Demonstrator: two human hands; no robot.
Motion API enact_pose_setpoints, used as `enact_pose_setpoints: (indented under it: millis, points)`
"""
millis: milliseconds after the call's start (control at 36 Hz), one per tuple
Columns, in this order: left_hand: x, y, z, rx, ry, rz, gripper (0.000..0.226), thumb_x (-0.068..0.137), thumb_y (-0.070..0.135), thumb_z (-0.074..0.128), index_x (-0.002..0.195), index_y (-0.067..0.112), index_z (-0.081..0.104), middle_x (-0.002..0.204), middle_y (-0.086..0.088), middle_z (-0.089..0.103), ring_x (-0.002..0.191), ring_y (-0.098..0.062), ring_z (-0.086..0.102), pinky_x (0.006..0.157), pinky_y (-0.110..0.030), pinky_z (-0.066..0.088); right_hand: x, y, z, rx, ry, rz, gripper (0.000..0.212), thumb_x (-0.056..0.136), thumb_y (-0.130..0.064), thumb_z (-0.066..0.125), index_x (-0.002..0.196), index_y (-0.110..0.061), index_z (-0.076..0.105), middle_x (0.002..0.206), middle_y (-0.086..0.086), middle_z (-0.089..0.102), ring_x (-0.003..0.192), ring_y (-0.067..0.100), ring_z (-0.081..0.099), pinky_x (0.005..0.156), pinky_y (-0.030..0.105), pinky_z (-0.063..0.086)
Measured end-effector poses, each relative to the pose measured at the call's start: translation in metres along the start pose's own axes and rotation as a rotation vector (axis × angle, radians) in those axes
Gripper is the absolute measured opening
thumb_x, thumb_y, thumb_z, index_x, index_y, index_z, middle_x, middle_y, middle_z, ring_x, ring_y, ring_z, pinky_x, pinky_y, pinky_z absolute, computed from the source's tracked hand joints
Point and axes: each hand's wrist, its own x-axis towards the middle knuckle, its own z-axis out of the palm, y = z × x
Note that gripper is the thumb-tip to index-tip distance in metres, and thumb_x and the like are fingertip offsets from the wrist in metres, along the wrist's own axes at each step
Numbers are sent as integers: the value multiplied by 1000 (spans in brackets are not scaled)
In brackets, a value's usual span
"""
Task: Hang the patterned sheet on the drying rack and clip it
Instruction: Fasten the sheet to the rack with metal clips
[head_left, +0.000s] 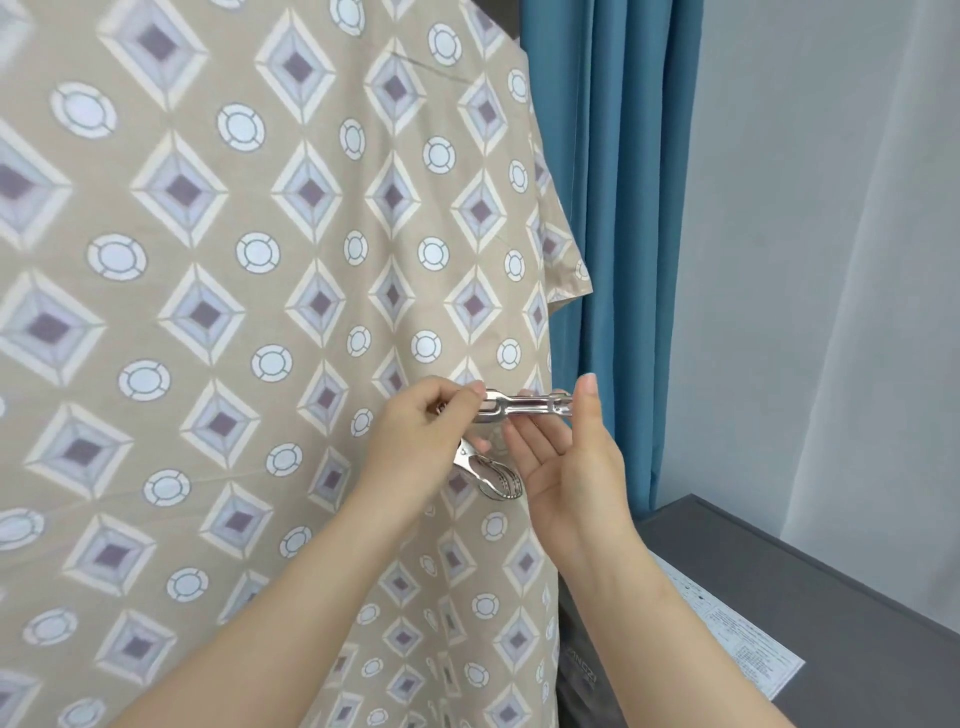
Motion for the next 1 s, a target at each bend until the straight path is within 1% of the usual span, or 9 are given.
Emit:
enact_pose_setpoints:
  millis: [111, 278, 361, 528, 611, 639, 778, 889, 1000]
  points:
    - [2, 4, -16, 4, 31, 40, 20, 90, 27, 56, 73, 21, 66, 58, 6, 68, 53, -8, 64, 61, -32, 50, -3, 4, 15, 25, -101, -23, 32, 76, -34, 61, 96, -10, 55, 96, 13, 68, 82, 19, 71, 75, 27, 58]
    - [11, 14, -43, 42, -9, 51, 24, 79, 43, 63, 71, 21, 70, 64, 1, 70, 69, -34, 67, 69, -53, 53, -3, 10, 35, -55, -124, -32, 49, 69, -33, 65, 110, -8, 54, 106, 14, 63, 90, 23, 68, 83, 36, 56]
    - [21, 24, -57, 76, -24, 104, 23, 84, 38, 62, 69, 21, 69, 59, 1, 67, 55, -17, 65, 61, -38, 48, 1, 10, 51, -55, -138, -65, 43, 78, -30, 62, 112, -6, 52, 106, 18, 62, 89, 24, 68, 81, 34, 57]
    - [49, 50, -80, 39, -10, 173, 22, 92, 28, 53, 72, 26, 63, 48, 6, 56, 57, -26, 64, 65, -41, 47, 14, 3, 89, -60, -159, -196, 36, 88, -26, 56, 114, -3, 50, 104, 19, 63, 94, 25, 68, 83, 36, 57]
    - [58, 59, -84, 70, -41, 211, 14, 91, 17, 54, 78, 21, 58, 48, 14, 55, 45, -13, 62, 47, -17, 41, 22, -2, 104, -49, -122, -247, 27, 92, -25, 53, 110, -5, 49, 103, 17, 63, 93, 23, 68, 80, 34, 57]
    - [60, 62, -84, 89, -57, 221, 12, 91, 14, 54, 80, 19, 56, 45, 16, 54, 43, -10, 61, 43, -14, 38, 24, -4, 108, -47, -113, -266, 26, 92, -25, 52, 109, -5, 49, 103, 16, 64, 92, 21, 68, 80, 33, 57]
    - [73, 81, -89, 141, -59, 251, 12, 89, 17, 55, 80, 24, 56, 47, 8, 58, 48, -12, 62, 50, -25, 37, 37, -20, 119, -85, -95, -369, 30, 96, -31, 43, 97, -4, 57, 99, 11, 68, 83, 11, 70, 86, 28, 53]
    - [89, 99, -82, 242, -58, 339, 11, 88, 19, 56, 81, 27, 56, 55, 8, 55, 43, -6, 60, 47, -22, 37, 54, -36, 121, -125, -60, -439, 30, 96, -31, 45, 96, -4, 58, 104, 11, 68, 90, 11, 69, 92, 27, 50]
    - [105, 116, -69, 442, -66, 465, 8, 88, 20, 55, 89, 27, 56, 58, 1, 59, 39, -1, 55, 42, -11, 36, 69, -54, 123, -107, -8, -505, 29, 97, -29, 44, 80, -8, 55, 91, 6, 68, 91, 13, 67, 93, 30, 49]
